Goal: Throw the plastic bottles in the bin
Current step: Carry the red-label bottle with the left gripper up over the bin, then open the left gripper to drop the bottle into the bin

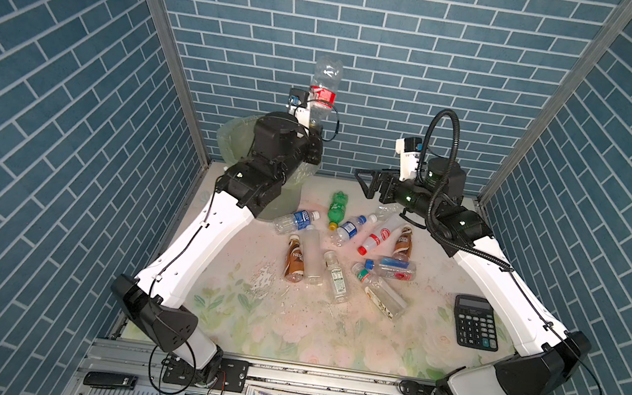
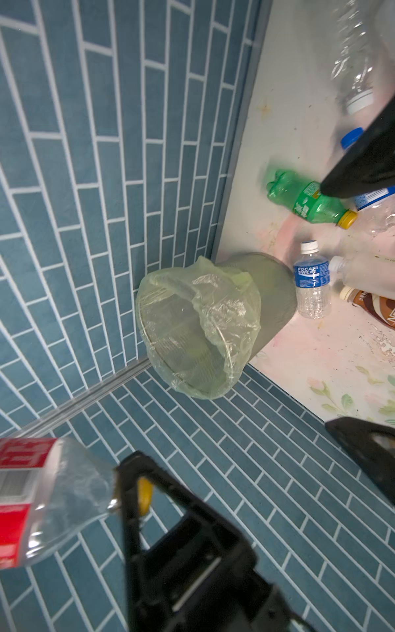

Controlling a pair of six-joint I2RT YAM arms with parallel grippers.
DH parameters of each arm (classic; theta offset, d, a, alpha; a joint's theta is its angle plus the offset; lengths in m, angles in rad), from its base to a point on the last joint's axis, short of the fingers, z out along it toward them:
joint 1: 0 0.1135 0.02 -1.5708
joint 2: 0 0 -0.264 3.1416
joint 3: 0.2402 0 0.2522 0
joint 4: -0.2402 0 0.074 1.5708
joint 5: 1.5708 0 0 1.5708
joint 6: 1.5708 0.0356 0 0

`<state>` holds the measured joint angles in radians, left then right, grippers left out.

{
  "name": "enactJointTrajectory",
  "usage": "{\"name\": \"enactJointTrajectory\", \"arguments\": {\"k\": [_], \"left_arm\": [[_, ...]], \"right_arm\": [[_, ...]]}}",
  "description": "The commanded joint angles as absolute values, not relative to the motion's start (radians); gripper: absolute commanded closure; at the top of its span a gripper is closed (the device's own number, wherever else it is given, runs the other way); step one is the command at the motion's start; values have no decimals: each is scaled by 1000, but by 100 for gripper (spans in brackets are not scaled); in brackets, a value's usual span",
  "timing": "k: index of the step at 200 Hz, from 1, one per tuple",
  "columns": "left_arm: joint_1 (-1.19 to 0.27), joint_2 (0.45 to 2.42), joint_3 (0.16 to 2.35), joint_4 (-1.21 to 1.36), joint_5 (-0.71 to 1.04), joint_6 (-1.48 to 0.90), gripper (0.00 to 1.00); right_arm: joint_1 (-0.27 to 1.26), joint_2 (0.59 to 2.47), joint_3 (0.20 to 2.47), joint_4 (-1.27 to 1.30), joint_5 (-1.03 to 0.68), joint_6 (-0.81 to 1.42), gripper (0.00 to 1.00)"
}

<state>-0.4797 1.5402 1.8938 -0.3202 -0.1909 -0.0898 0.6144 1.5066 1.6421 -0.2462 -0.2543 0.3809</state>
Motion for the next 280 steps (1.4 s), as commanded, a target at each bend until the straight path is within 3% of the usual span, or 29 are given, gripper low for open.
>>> {"name": "enactJointTrajectory", "arguments": {"k": [1, 45, 84, 102, 121, 129, 132, 280], "left_arm": [[-452, 1537, 2015, -327, -284, 41, 76], [-412, 1547, 2127, -250, -334, 122, 75], [-236, 1725, 2159, -452, -199, -147, 73], [-216, 1822, 2289, -652, -190, -189, 47], [-216, 1825, 2279, -671, -146, -206, 23], [-216, 1809, 2256, -659, -145, -218, 3], [-216, 1804, 2250, -656, -149, -222, 1], [-313, 1709, 2171, -633, -97, -224, 1]], "right_arm": [[634, 1539, 1716, -307, -209, 272, 1], [635, 1548, 1699, -307, -182, 272, 1], [637, 1555, 1696, -333, -168, 270, 1], [637, 1551, 1695, -348, -166, 267, 1], [637, 1539, 1681, -350, -154, 261, 1], [637, 1539, 1678, -350, -151, 261, 1], [635, 1539, 1678, -350, -151, 261, 1], [626, 1548, 1645, -391, -56, 322, 1]]}}
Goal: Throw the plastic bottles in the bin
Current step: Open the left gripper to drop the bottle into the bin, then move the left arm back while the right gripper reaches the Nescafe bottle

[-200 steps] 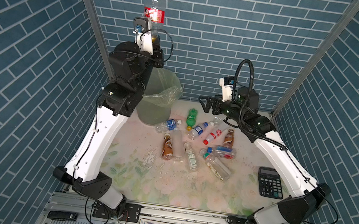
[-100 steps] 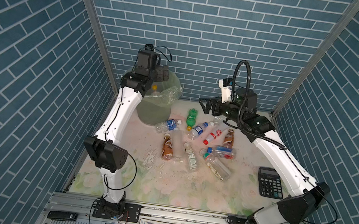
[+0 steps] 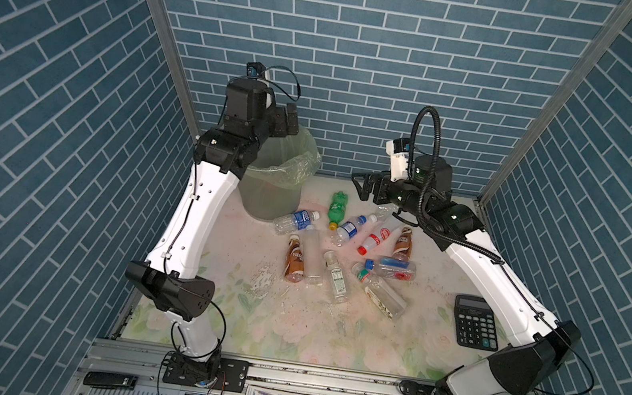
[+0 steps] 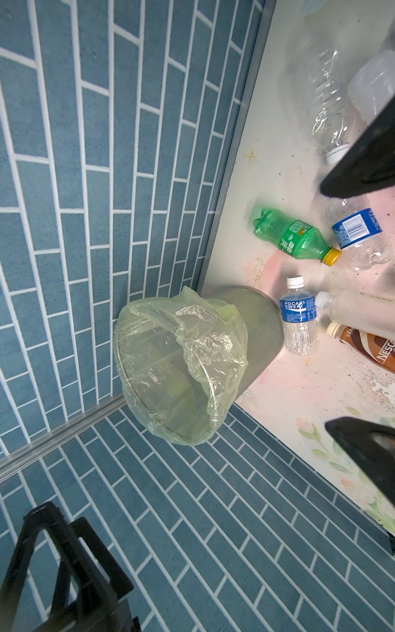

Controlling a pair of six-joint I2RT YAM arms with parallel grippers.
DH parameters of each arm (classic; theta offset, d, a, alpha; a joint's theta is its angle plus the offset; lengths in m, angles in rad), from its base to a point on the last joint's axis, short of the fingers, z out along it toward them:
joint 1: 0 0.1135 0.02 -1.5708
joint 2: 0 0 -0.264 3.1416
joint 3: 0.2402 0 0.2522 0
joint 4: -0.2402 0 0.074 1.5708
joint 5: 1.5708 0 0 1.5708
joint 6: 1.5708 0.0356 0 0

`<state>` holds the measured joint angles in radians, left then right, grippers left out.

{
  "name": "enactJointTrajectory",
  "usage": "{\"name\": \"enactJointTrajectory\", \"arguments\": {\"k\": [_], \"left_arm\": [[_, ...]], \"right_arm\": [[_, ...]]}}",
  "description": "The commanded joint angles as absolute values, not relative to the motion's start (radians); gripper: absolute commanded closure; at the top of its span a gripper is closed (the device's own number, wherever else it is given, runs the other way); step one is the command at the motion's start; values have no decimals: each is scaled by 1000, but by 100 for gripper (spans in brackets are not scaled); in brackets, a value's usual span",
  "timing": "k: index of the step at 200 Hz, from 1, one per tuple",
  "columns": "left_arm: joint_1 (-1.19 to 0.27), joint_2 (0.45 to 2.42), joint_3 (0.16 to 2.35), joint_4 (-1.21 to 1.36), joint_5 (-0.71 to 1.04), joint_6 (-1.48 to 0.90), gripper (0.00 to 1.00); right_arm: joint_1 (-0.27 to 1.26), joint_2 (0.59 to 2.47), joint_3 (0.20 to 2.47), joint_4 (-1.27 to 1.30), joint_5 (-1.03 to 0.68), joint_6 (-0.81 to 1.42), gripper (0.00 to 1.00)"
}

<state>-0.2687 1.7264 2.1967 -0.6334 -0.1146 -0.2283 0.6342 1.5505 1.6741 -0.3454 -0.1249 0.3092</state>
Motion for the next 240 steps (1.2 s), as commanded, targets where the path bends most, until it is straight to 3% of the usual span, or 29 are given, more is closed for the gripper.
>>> {"name": "enactJointTrajectory", "arguments": {"k": [1, 95, 133, 179, 240], "left_arm": [[-315, 1707, 2169, -632, -98, -223, 1], [-624, 1751, 2077, -572, -194, -86, 1], [-731, 1796, 2028, -507, -218, 24, 1], [-804, 1855, 1932, -397, -215, 17, 1], [-801, 1958, 1966, -537, -127, -51, 1]], "right_arm": [[626, 1548, 1645, -393, -54, 322, 1], [422, 1445, 1377, -514, 159, 500, 1], [394, 1405, 1249, -511, 236, 467, 1], [335, 1456, 1183, -514, 192, 474, 1], [275, 1614, 1145, -427, 10, 502, 4]]}}
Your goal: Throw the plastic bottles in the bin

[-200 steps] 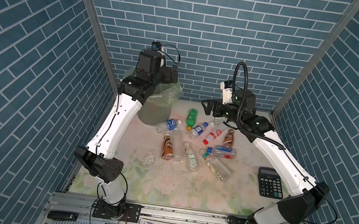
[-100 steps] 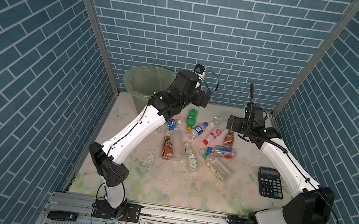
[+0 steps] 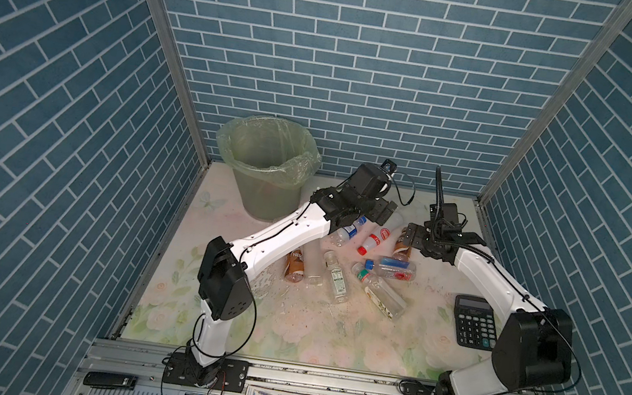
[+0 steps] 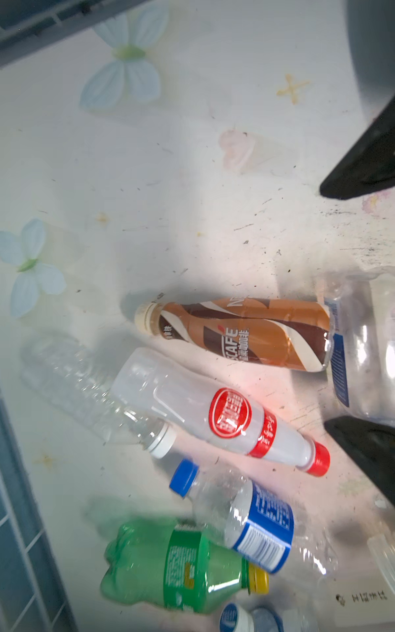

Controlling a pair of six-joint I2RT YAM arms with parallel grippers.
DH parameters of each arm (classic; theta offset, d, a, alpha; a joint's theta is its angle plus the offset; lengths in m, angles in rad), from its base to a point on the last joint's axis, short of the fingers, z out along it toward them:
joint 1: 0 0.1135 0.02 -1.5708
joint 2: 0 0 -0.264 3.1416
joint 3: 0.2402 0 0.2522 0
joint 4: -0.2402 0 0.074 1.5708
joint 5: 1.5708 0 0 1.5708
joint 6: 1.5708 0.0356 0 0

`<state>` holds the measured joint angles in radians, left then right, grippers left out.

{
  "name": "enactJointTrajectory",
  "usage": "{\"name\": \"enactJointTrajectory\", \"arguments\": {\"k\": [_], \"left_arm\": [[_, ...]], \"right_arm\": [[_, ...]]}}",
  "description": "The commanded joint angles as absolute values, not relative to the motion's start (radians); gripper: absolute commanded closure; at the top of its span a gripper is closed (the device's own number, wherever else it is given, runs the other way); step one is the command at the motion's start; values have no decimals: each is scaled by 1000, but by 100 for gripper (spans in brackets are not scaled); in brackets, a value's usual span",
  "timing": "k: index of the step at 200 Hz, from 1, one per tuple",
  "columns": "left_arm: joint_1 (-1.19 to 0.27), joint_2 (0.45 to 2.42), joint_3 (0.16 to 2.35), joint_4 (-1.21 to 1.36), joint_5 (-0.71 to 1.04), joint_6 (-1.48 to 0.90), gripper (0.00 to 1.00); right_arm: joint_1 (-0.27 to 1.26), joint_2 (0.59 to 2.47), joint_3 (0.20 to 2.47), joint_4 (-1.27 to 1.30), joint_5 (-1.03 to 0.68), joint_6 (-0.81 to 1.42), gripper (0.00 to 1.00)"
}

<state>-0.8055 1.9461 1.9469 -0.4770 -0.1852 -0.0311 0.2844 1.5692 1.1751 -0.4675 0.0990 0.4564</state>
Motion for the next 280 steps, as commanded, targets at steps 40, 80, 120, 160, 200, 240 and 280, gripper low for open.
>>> {"name": "enactJointTrajectory", "arguments": {"k": [40, 80, 120, 160, 200, 240, 280], "left_arm": [[-796, 1966, 1898, -501, -73, -174, 1], [-793, 1980, 1855, -499, -12, -290, 1], [-767, 1951, 1760, -418, 102, -367, 1], [-731, 1957, 1725, -397, 170, -433, 1], [-718, 1944, 1696, -383, 200, -452, 1], [-704, 1950, 1695, -345, 247, -477, 1], [-697, 1965, 1711, -312, 281, -507, 1]], "right_arm": [[270, 1685, 1146, -394, -20, 516, 9], [268, 1742, 1144, -357, -58, 533, 15], [267, 1785, 1163, -350, -54, 529, 20], [267, 1823, 1180, -353, -49, 525, 24], [259, 1842, 1152, -298, -51, 544, 33], [255, 1852, 1175, -294, -64, 526, 45], [253, 1824, 1190, -336, -67, 499, 52]]}}
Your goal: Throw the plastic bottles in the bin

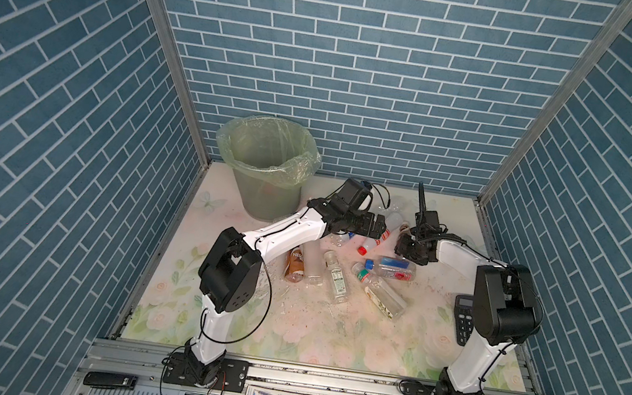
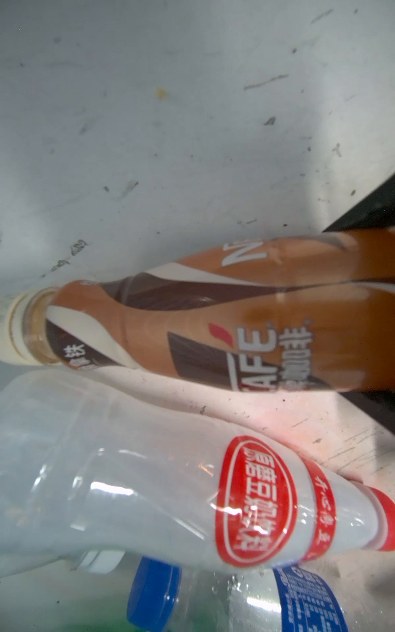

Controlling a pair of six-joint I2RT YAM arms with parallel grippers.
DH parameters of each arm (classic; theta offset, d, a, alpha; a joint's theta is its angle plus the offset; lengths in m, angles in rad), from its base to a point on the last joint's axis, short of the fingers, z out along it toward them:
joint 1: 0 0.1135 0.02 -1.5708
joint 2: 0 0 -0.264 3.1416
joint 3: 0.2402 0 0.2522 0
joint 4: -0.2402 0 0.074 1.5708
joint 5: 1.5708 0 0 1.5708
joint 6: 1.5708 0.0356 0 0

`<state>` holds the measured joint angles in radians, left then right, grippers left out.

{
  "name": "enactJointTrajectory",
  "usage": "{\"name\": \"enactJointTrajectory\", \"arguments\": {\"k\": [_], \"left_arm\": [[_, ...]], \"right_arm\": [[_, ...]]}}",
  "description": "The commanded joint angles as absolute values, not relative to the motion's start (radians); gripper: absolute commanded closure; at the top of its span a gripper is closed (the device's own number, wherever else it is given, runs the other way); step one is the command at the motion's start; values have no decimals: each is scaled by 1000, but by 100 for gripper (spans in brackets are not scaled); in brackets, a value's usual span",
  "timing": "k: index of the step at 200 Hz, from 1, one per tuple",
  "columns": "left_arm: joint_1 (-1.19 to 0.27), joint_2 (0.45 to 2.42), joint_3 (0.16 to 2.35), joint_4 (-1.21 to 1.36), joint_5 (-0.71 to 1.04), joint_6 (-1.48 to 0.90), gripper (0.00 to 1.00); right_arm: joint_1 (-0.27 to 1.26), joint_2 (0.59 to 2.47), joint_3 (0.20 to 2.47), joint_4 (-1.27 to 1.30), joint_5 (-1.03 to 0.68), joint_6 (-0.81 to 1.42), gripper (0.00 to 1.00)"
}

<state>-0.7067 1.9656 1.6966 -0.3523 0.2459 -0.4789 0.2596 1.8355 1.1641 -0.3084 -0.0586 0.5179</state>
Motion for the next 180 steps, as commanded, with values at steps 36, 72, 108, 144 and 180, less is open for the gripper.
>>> {"name": "enactJointTrajectory", "arguments": {"k": [36, 72, 108, 144, 180], "left_arm": [[-673, 1995, 1757, -295, 335, -560, 1], [-641, 2032, 1836, -311, 374, -622, 1], [-612, 2051, 1898, -287, 413, -703, 1], [-600, 2097, 2000, -290, 444, -751, 1], [-586, 2104, 2010, -221, 457, -802, 1]], "right_arm": [[253, 1733, 1182, -375, -45, 466, 54], [253, 1646, 1184, -386, -58, 443, 54], [256, 1563, 1184, -359, -132, 445, 55], [288, 1487, 1174, -295, -192, 426, 57], [368, 1449, 1176, -245, -204, 378, 57]]}}
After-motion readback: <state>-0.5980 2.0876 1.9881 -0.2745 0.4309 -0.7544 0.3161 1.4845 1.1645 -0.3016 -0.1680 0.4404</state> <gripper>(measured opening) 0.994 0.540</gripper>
